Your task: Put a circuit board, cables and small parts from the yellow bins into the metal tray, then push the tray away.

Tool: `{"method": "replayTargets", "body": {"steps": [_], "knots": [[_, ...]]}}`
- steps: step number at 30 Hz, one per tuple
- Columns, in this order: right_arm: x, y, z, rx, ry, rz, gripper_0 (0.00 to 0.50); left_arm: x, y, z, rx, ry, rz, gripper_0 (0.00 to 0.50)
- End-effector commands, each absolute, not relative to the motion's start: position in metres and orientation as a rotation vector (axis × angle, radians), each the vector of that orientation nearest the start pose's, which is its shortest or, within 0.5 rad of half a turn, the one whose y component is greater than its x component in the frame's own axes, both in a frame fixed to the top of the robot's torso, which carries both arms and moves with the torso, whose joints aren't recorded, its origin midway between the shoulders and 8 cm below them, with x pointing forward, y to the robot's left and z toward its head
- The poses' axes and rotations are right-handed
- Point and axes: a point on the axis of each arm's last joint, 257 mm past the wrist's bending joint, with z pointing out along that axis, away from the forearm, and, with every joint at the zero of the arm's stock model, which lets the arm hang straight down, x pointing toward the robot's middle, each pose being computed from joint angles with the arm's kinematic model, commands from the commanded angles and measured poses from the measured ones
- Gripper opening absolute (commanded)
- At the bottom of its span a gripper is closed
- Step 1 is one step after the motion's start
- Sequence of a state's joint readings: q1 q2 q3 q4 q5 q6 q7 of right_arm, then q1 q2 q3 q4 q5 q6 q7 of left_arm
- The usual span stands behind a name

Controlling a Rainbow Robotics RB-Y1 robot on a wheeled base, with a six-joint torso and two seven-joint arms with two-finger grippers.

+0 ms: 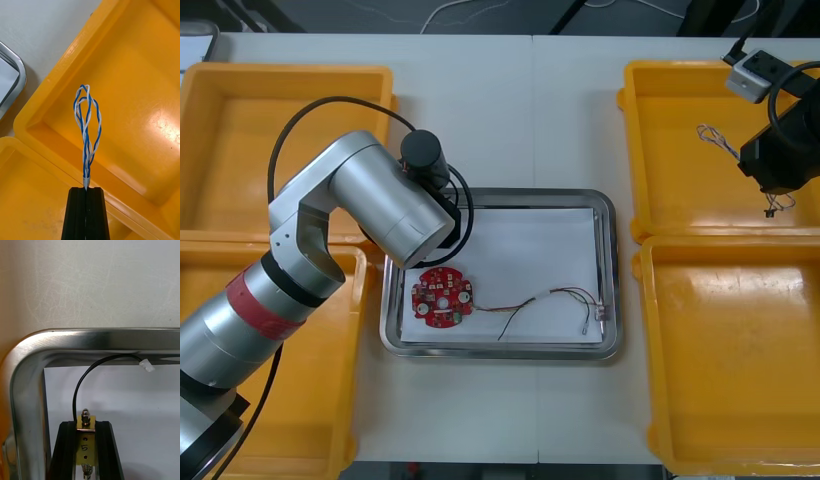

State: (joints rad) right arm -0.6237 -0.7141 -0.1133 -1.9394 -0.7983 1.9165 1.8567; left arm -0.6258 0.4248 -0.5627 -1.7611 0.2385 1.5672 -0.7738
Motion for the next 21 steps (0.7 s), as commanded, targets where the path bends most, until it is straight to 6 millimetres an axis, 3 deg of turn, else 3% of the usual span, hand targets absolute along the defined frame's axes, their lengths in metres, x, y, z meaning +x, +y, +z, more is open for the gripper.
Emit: {"method": "replayTargets", "body": {"steps": [1, 4, 6, 8, 13, 21], "knots": [[0.472, -0.307, -0.07, -0.81, 2.397, -0.167, 0.0, 0.514, 0.11, -0.227, 0.117, 2.458, 0.063, 0.0], [0.472, -0.305, -0.07, -0.814, 2.397, -0.16, 0.0, 0.513, 0.11, -0.227, 0.114, 2.457, 0.06, 0.018], [0.472, -0.304, -0.07, -0.816, 2.396, -0.157, 0.0, 0.514, 0.11, -0.226, 0.112, 2.455, 0.061, 0.141], [0.472, -0.304, -0.07, -0.818, 2.395, -0.156, 0.0, 0.514, 0.11, -0.226, 0.11, 2.453, 0.059, 0.185], [0.472, -0.303, -0.07, -0.822, 2.394, -0.151, 0.0, 0.515, 0.106, -0.223, 0.105, 2.443, 0.039, 0.408], [0.47, -0.298, -0.069, -0.841, 2.384, -0.144, 0.0, 0.513, 0.095, -0.205, 0.08, 2.432, -0.058, 0.417]]}}
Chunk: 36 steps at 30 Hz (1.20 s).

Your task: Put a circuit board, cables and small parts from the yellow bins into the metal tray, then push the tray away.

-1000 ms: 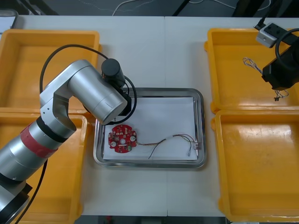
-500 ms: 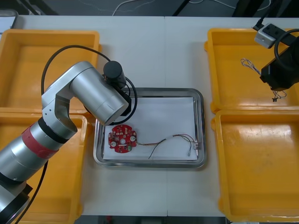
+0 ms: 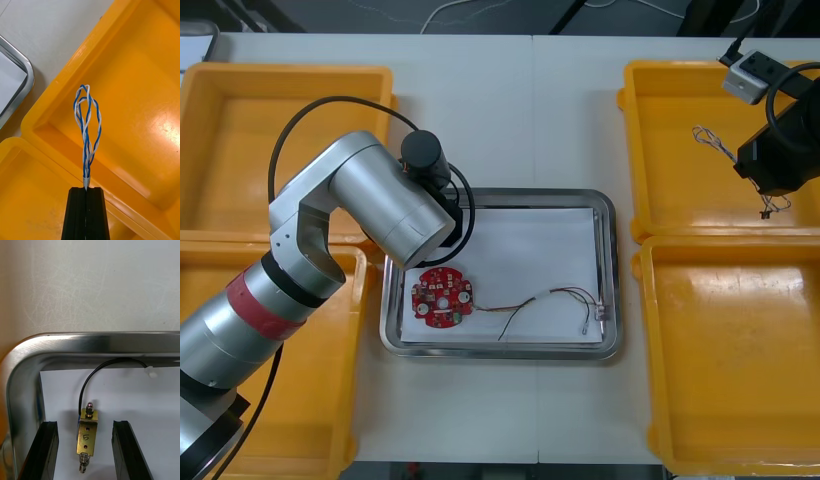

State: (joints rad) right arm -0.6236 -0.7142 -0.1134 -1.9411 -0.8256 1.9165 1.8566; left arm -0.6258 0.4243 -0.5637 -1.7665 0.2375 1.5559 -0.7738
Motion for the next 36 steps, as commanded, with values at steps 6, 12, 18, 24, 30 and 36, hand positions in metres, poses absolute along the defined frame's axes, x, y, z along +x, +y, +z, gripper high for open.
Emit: {"method": "replayTargets", "body": {"steps": [6, 12, 18, 24, 30, 36], "knots": [[0.466, -0.285, -0.072, -0.902, 2.37, -0.147, 0.0, 0.51, 0.088, -0.172, 0.046, 2.438, -0.141, 0.417], [0.46, -0.266, -0.079, -0.986, 2.353, -0.17, 0.0, 0.511, 0.102, -0.132, -0.011, 2.455, -0.236, 0.428], [0.451, -0.239, -0.089, -1.112, 2.326, -0.193, 0.0, 0.517, 0.151, -0.104, -0.107, 2.448, -0.22, 0.486], [0.445, -0.205, -0.101, -1.252, 2.295, -0.196, 0.0, 0.517, 0.213, -0.09, -0.243, 2.454, -0.118, 0.5], [0.444, -0.168, -0.114, -1.369, 2.232, -0.197, 0.0, 0.521, 0.267, -0.095, -0.391, 2.456, 0.019, 0.5], [0.448, -0.128, -0.128, -1.459, 2.159, -0.184, 0.0, 0.544, 0.287, -0.107, -0.467, 2.427, 0.035, 0.5]]}}
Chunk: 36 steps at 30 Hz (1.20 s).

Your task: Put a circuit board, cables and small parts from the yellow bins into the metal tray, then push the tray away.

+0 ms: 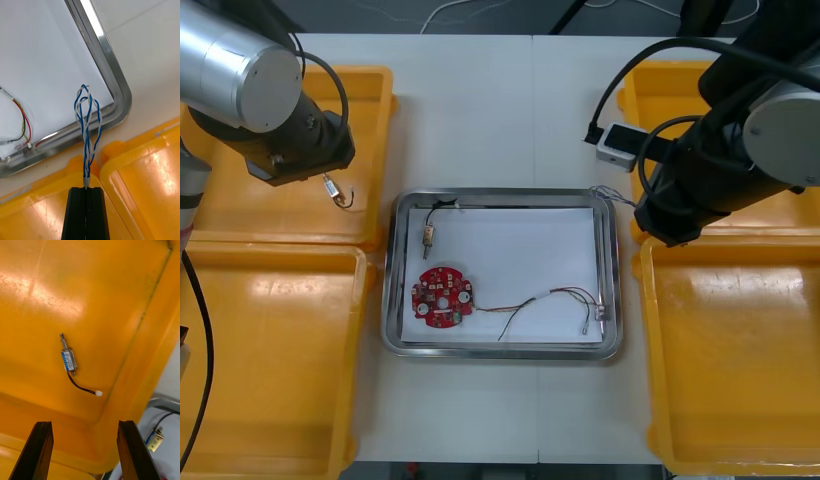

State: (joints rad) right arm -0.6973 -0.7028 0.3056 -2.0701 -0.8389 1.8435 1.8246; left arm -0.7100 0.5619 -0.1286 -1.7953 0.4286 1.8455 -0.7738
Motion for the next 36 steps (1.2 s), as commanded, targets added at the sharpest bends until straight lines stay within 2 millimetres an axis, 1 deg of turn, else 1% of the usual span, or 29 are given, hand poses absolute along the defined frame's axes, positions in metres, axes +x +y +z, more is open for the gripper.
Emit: {"method": "replayTargets", "body": {"steps": [1, 4, 5, 7, 10, 15, 17, 21, 25, 29, 32, 35, 36], "knots": [[0.449, -0.121, -0.131, -1.474, 2.148, -0.177, 0.0, 0.549, 0.289, -0.11, -0.476, 2.419, 0.031, 0.5], [0.453, -0.101, -0.136, -1.519, 2.108, -0.173, 0.0, 0.56, 0.293, -0.118, -0.497, 2.408, 0.025, 0.5], [0.454, -0.099, -0.138, -1.524, 2.107, -0.172, 0.0, 0.562, 0.294, -0.119, -0.501, 2.404, 0.025, 0.5], [0.457, -0.086, -0.144, -1.553, 2.082, -0.161, 0.0, 0.569, 0.295, -0.124, -0.512, 2.391, 0.025, 0.5], [0.46, -0.071, -0.155, -1.597, 2.053, -0.154, 0.0, 0.579, 0.295, -0.132, -0.513, 2.376, 0.046, 0.5], [0.466, -0.056, -0.168, -1.651, 2.015, -0.176, 0.0, 0.59, 0.294, -0.148, -0.509, 2.369, 0.063, 0.5], [0.469, -0.053, -0.175, -1.667, 2.006, -0.19, 0.0, 0.592, 0.292, -0.153, -0.505, 2.373, 0.066, 0.5], [0.475, -0.048, -0.192, -1.703, 1.985, -0.211, 0.0, 0.589, 0.288, -0.165, -0.497, 2.398, 0.083, 0.5], [0.478, -0.046, -0.211, -1.736, 1.976, -0.211, 0.005, 0.585, 0.278, -0.172, -0.484, 2.427, 0.074, 0.5], [0.482, -0.042, -0.223, -1.747, 1.961, -0.203, 0.007, 0.582, 0.27, -0.178, -0.48, 2.446, 0.064, 0.5], [0.486, -0.041, -0.228, -1.751, 1.952, -0.205, 0.007, 0.582, 0.268, -0.18, -0.481, 2.451, 0.061, 0.5], [0.489, -0.042, -0.233, -1.757, 1.95, -0.205, 0.019, 0.581, 0.27, -0.187, -0.485, 2.468, 0.068, 0.5], [0.489, -0.042, -0.233, -1.761, 1.947, -0.208, 0.034, 0.582, 0.271, -0.188, -0.483, 2.468, 0.07, 0.5]]}}
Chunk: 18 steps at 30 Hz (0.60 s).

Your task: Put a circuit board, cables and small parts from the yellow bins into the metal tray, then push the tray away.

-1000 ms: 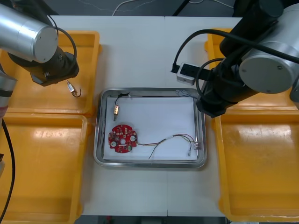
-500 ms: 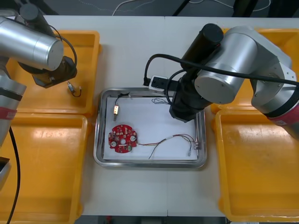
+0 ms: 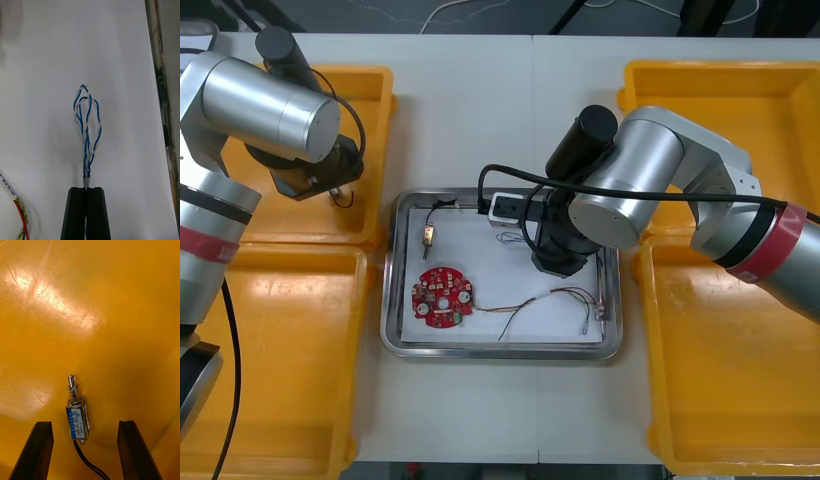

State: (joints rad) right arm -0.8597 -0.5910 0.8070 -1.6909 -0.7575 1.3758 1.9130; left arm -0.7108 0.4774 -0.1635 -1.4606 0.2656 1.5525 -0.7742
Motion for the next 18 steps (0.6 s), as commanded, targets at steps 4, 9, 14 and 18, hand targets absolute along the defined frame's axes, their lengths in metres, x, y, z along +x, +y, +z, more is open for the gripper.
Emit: {"method": "replayTargets", "body": {"steps": [4, 9, 14, 18], "knots": [[0.49, -0.044, -0.234, -1.773, 1.938, -0.216, 0.244, 0.585, 0.275, -0.197, -0.484, 2.472, 0.082, 0.5], [0.489, -0.045, -0.234, -1.79, 1.928, -0.218, 0.5, 0.586, 0.277, -0.201, -0.487, 2.473, 0.08, 0.5], [0.488, -0.048, -0.23, -1.791, 1.926, -0.219, 0.5, 0.586, 0.277, -0.201, -0.486, 2.473, 0.077, 0.399], [0.486, -0.05, -0.22, -1.785, 1.93, -0.219, 0.5, 0.586, 0.277, -0.201, -0.489, 2.47, 0.077, 0.043]]}}
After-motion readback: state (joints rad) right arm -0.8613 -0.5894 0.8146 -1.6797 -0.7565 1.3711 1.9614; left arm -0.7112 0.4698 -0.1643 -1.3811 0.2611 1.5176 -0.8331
